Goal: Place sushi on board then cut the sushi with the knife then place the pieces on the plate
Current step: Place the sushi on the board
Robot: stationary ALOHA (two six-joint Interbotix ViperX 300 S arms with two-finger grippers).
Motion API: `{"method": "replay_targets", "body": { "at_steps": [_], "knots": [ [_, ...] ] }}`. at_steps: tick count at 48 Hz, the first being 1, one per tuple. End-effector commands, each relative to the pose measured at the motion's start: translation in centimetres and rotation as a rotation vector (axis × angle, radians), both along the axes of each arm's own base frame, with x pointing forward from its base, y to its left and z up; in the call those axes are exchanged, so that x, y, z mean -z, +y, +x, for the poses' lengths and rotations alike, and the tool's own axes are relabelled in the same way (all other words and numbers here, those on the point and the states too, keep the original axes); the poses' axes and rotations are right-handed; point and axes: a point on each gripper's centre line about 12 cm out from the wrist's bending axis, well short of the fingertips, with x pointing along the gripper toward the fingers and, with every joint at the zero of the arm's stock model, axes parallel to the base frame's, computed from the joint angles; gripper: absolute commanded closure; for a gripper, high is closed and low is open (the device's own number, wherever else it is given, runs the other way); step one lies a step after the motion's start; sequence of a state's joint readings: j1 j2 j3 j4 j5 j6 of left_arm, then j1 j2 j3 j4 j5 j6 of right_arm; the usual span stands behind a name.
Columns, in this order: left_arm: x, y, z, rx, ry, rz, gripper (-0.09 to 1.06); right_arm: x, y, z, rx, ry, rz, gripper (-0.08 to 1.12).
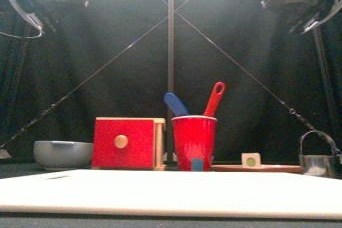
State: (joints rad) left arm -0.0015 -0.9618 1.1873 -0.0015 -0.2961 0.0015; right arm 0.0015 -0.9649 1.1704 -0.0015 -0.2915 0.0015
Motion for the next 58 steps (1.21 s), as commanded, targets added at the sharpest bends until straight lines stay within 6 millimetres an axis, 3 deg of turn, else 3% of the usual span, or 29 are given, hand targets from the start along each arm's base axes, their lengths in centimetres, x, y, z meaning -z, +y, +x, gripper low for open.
{"method": "replay_targets", "body": {
  "at_steps": [1, 7, 15, 21, 30, 44, 58],
  "knots": [
    [-1.3, 0.0, 1.0, -0.001, -0.018, 0.038, 0.88, 0.9, -0.9, 0.8, 0.045, 0.055, 0.001, 1.00],
    [-1.2, 0.1, 1.6, -0.002, -0.007, 0.072, 0.88, 2.5, -2.5, 1.5, 0.116, 0.175, -0.004, 1.00],
    [-1.1, 1.0, 1.8, -0.039, -0.004, 0.089, 0.88, 3.8, -6.4, 1.8, 0.283, 0.382, 0.048, 1.00],
    [-1.2, 1.6, 1.7, -0.067, -0.010, 0.087, 0.88, 3.4, -9.2, 1.1, 0.408, 0.464, 0.120, 1.00],
    [-1.3, 3.0, 1.6, -0.134, -0.015, 0.089, 0.88, 3.0, -11.6, -0.2, 0.540, 0.456, 0.323, 0.94],
    [-0.9, 4.5, 1.3, -0.204, -0.001, 0.085, 0.88, 4.9, -12.1, -0.7, 0.609, 0.505, 0.770, 0.56],
    [-0.8, 4.6, 1.2, -0.208, 0.001, 0.087, 0.88, 7.4, -13.1, -0.1, 0.731, 0.575, 1.105, 0.03]
  ]
}}
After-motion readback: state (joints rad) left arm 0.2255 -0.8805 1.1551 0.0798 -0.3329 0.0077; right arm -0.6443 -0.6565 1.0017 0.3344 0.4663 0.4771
